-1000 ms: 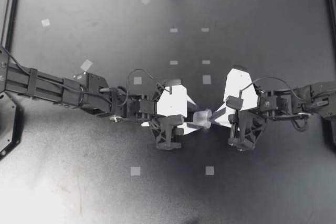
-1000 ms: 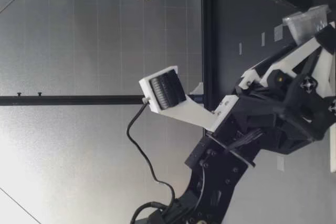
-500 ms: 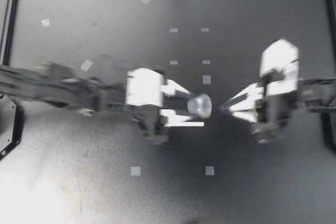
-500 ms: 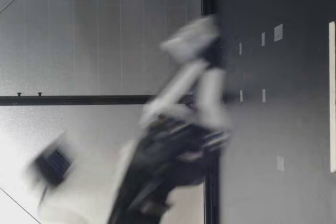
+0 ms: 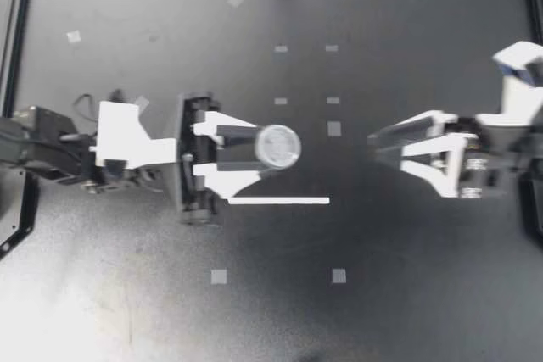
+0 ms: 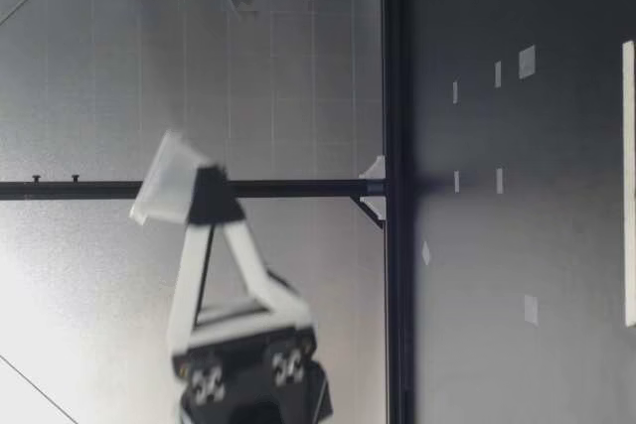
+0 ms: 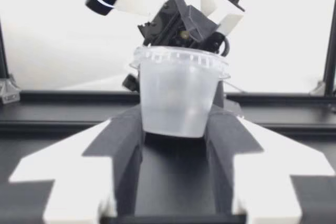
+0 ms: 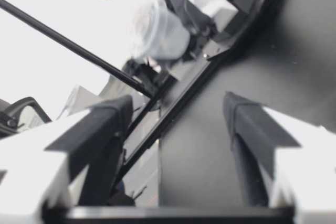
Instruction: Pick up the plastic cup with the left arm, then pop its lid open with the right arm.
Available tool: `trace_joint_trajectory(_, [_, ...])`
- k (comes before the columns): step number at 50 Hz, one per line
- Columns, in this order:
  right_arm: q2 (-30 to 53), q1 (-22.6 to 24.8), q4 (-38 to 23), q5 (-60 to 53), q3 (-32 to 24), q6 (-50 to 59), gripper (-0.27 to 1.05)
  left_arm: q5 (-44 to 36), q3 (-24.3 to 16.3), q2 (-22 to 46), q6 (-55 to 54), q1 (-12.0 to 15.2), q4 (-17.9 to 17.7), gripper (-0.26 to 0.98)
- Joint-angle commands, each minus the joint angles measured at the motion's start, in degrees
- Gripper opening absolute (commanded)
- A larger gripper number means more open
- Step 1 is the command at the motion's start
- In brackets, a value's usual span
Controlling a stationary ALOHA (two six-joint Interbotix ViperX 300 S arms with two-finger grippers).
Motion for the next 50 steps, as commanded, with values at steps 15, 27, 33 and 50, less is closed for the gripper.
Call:
trace_joint_trajectory(15, [10.11, -0.35, -5.71, -10.28, -7.21, 6.59, 0.68, 5.62, -3.6, 0.0, 0.18, 0.09, 0.18, 0.15])
trace_joint_trajectory(27, [3.6, -0.35, -9.58, -19.16, -7.47, 5.8, 0.68, 5.89, -3.69, 0.26, 0.35, 0.09, 0.18, 0.15])
trace_joint_trajectory(33, [-2.9, -0.53, -9.58, -29.88, -5.01, 0.79, 0.68, 5.89, -3.43, 0.35, 0.09, -0.18, 0.18, 0.15])
trace_joint_trajectory(50, [-17.75, -1.58, -11.6, 11.6, -3.16, -35.33, 0.67, 5.89, -3.96, 0.62, -0.97, -0.26, 0.18, 0.15])
